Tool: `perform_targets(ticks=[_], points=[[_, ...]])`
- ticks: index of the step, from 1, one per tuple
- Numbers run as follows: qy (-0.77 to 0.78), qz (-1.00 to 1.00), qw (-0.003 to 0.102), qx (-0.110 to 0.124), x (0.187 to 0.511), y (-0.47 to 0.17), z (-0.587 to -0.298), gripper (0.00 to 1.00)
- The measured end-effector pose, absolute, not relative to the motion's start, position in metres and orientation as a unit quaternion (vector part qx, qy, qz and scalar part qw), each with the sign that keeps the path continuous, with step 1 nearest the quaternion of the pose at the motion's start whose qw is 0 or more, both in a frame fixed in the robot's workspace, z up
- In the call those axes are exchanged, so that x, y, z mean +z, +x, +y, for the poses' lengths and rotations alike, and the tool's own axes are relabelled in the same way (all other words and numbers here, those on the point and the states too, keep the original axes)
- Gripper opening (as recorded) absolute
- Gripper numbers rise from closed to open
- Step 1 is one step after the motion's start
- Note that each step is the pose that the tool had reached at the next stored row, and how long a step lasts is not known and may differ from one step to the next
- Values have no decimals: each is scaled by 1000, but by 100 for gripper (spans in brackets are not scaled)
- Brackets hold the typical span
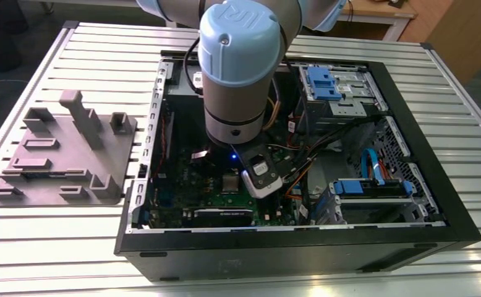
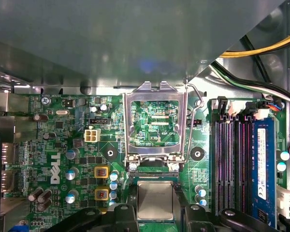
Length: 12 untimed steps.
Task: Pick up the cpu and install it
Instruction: 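Place the cpu into insertion slot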
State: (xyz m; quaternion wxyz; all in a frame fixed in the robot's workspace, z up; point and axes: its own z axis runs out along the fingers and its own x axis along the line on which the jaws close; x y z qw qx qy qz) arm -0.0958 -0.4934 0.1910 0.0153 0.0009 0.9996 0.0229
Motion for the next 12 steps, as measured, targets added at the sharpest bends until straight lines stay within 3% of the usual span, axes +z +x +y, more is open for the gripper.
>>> perform_targets(ticks=[12], points=[[1,1000,16,23,191,-97,-494,39]])
